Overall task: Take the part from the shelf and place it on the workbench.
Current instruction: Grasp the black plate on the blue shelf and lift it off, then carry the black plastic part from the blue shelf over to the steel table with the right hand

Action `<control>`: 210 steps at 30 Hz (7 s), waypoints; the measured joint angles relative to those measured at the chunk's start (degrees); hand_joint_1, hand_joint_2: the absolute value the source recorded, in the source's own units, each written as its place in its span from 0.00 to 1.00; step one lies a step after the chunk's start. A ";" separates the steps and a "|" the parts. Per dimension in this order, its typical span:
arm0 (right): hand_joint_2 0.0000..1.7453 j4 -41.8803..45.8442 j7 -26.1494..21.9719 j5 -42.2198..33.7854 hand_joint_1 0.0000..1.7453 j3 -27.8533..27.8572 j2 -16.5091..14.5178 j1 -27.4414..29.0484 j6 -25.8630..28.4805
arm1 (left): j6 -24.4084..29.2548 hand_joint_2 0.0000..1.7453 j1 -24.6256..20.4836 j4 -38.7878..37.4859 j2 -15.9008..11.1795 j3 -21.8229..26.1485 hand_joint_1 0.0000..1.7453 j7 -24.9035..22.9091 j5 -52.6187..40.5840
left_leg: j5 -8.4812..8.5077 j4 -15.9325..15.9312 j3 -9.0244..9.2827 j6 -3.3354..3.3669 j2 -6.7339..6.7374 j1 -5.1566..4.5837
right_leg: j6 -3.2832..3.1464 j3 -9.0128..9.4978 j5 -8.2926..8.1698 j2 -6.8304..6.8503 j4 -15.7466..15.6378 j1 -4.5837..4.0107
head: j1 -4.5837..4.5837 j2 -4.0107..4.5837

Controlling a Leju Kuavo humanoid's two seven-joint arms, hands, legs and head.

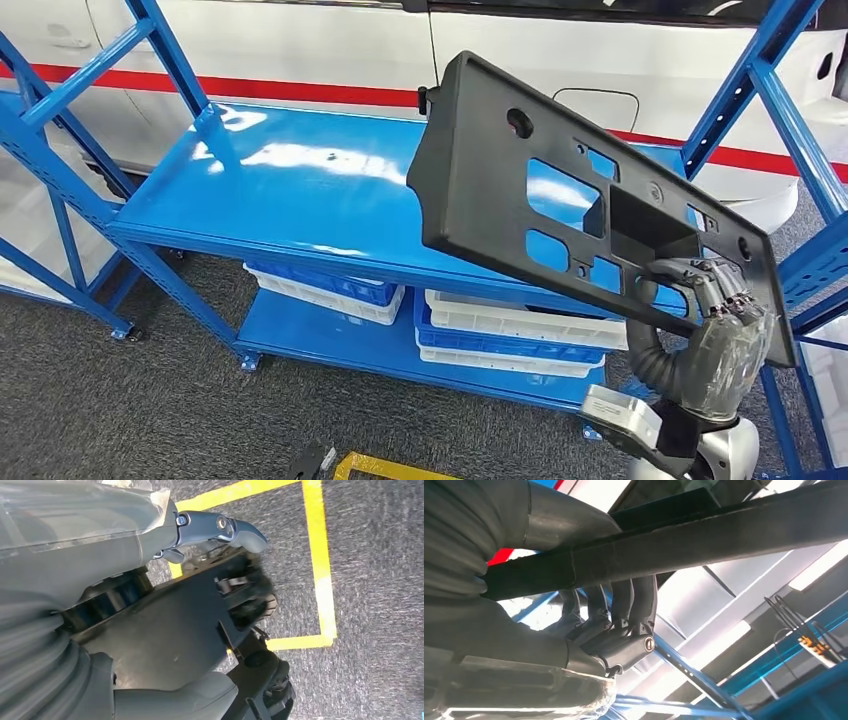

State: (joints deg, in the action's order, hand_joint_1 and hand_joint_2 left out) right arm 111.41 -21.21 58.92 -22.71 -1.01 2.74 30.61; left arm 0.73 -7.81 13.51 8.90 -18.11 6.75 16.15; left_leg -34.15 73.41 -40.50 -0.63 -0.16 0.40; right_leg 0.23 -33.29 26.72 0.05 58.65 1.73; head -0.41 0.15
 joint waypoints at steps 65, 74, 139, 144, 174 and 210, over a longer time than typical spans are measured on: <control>1.00 -10.91 -3.42 -12.14 1.00 -6.92 3.38 -4.26 -0.65 | 1.75 1.00 0.10 -0.04 -0.21 2.55 0.00 0.55 3.05 | 3.82 -5.56 5.11 0.61 -0.04 0.07 | -0.53 0.69 -1.00 -0.02 -1.86 -0.90 | 0.03 0.01; 1.00 -10.93 -3.42 -12.14 1.00 -6.92 3.36 -4.56 -0.25 | 1.54 1.00 -0.29 -0.03 -0.23 2.54 0.00 0.68 2.62 | 8.10 -18.84 10.88 3.67 0.56 -0.40 | 1.15 -2.95 1.64 0.03 3.36 -1.09 | 0.32 0.01; 1.00 -9.46 -2.23 -10.99 1.00 -6.81 2.91 -3.73 -0.83 | 0.74 1.00 -1.01 0.03 0.25 2.29 0.00 0.67 2.02 | 9.36 -17.82 8.27 4.31 0.53 -0.54 | 1.85 -6.06 7.36 0.10 13.98 -0.58 | 0.50 0.00; 1.00 -9.50 -2.62 -11.28 1.00 -6.82 2.96 -3.76 -0.98 | 0.80 1.00 -0.92 0.03 0.29 2.29 0.00 0.67 2.32 | 11.95 -16.76 4.25 3.47 0.60 -0.65 | 3.85 3.73 3.83 0.09 3.60 -0.56 | 0.52 0.00; 1.00 -8.96 -2.89 -11.74 1.00 -6.63 3.83 -2.54 -0.11 | -0.55 1.00 -0.53 0.03 0.23 2.25 0.00 0.11 1.78 | 11.55 -16.75 4.92 3.96 0.64 -1.15 | 3.31 2.20 3.17 0.11 5.13 -0.74 | 0.43 0.00; 1.00 -10.10 -4.28 -17.55 1.00 -6.39 3.67 -0.72 -1.15 | 0.21 1.00 1.58 -0.03 -0.04 1.40 0.00 3.14 2.95 | 7.72 -16.36 8.85 2.05 5.18 -0.77 | 1.79 2.58 -0.29 2.18 -2.42 -0.98 | 0.67 0.00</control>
State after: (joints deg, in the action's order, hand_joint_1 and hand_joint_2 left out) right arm 101.31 -25.49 41.36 -29.10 2.66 2.02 29.46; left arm 0.94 -6.23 13.47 8.86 -16.71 9.89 19.10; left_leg -26.43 57.04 -31.65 1.42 5.02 -0.37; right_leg 2.03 -30.70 26.43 2.23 56.23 0.74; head 0.26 0.15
